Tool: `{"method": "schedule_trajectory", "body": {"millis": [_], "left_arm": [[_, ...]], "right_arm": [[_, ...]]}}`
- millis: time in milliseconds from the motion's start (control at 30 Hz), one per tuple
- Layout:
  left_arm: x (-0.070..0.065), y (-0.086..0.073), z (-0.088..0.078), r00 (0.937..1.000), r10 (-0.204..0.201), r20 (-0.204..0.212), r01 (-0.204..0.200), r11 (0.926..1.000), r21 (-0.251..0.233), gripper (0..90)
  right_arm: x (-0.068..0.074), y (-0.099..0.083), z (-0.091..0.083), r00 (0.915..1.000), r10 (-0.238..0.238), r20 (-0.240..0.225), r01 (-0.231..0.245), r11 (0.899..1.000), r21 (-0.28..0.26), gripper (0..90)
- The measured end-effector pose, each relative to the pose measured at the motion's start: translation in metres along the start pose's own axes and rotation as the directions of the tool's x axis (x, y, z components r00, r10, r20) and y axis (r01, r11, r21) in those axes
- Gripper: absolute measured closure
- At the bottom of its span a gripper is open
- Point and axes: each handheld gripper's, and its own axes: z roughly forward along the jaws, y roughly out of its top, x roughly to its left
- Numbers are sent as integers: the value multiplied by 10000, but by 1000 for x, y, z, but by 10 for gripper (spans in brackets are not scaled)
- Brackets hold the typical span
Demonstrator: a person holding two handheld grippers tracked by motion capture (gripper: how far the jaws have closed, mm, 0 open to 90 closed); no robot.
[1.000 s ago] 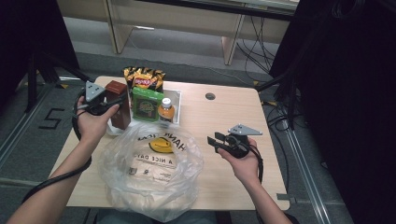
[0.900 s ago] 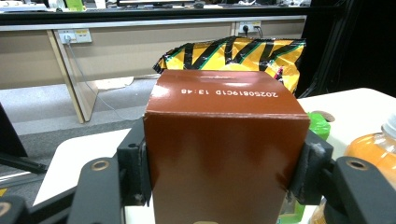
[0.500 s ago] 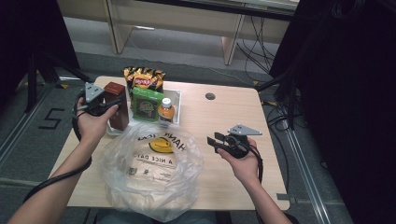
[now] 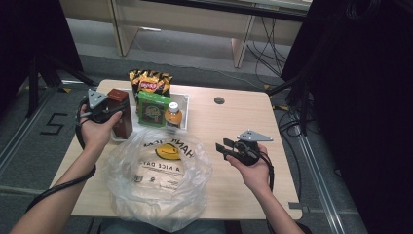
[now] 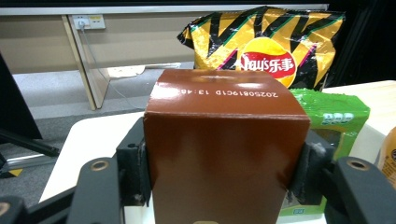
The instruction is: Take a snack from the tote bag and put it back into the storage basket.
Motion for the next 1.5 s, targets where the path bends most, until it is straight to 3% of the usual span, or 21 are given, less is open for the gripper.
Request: {"method": "schedule_trajectory", "body": {"millis": [67, 100, 133, 300, 333, 400, 633, 667, 867, 1000, 1200, 1467, 1500], "left_arm": [[0, -1, 0, 10000, -29, -10, 29, 10000, -5, 370], [0, -1, 0, 10000, -38, -24, 38, 10000, -8, 369], [0, -1, 0, 10000, -51, -44, 51, 10000, -8, 369], [-1, -2, 0, 9997, -173, -167, 173, 9998, -37, 368], [-1, -2, 0, 9996, -225, -182, 224, 9997, -64, 367], [-1, -2, 0, 9993, -349, -163, 347, 9994, -84, 367], [-2, -2, 0, 9993, -307, -220, 306, 9995, -72, 366], [-2, -2, 0, 9992, -314, -229, 312, 9995, -76, 365], [-1, -3, -1, 9991, -386, -201, 386, 9992, -47, 358], [-1, -2, -1, 9988, -445, -199, 445, 9990, -1, 353], [-1, -3, 0, 9989, -449, -94, 451, 9988, 206, 328], [1, -4, -1, 9987, -512, -33, 512, 9984, 225, 297], [1, -4, -1, 9987, -504, -47, 505, 9985, 219, 290]], "right_arm": [[-2, 0, 0, 9997, -246, 39, 246, 9997, -34, 589], [0, 0, 0, 10000, -41, 2, 41, 10000, 5, 589], [-2, 0, 0, 9997, -246, 40, 246, 9997, -36, 589], [-2, 0, 1, 9993, -348, 166, 350, 9993, -125, 589], [-1, 0, 1, 9998, -174, 100, 175, 9998, -81, 589], [-2, 0, 0, 9990, -413, 158, 414, 9991, -71, 589], [-1, 0, 1, 9998, -170, 71, 170, 9998, -86, 588], [-2, 0, 1, 9991, -396, 158, 398, 9991, -130, 588], [-2, 0, 1, 9993, -341, 140, 343, 9993, -151, 587], [0, 0, 0, 10000, 5, -12, -5, 10000, -13, 586], [-2, 0, 1, 9993, -344, 148, 346, 9993, -162, 583], [-2, 0, 1, 9993, -332, 148, 334, 9994, -131, 581], [-1, 0, 1, 9999, -119, 56, 119, 9999, -85, 581]]}}
